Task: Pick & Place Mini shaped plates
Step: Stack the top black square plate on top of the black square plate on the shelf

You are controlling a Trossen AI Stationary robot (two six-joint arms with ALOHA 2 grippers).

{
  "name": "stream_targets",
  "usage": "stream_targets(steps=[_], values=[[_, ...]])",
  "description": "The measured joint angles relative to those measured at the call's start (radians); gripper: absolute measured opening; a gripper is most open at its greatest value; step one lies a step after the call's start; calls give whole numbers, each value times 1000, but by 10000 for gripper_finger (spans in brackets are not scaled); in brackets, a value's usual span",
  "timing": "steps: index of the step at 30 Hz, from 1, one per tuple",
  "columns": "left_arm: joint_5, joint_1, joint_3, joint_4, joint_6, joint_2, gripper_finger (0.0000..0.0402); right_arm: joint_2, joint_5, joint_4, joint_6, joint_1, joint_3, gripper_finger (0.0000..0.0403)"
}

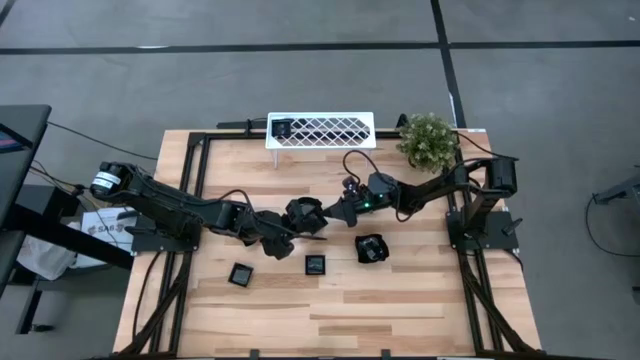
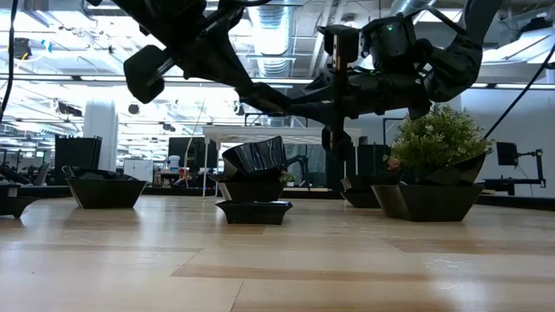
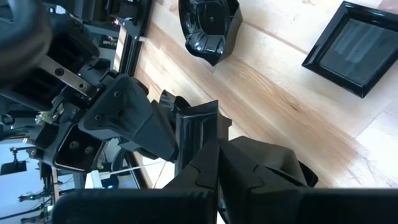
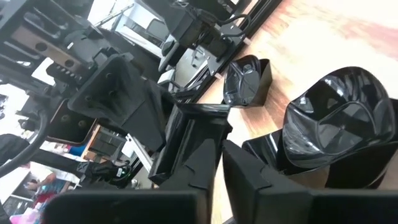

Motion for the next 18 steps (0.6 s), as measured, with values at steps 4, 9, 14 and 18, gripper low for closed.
stream_targets(steps=[4,9,14,18], values=[[5,0,0,0,-1,0,7,0,-1,1,-1,0,0,75],[27,0,0,-1,-13,0,8,0,-19,1,-19,0,0,129],[28,0,0,-2,-50,0,6,0,-46,19,-36,-26,0,167],[27,-1,0,-5,-75,-1,8,0,-54,20,-36,-61,0,184]])
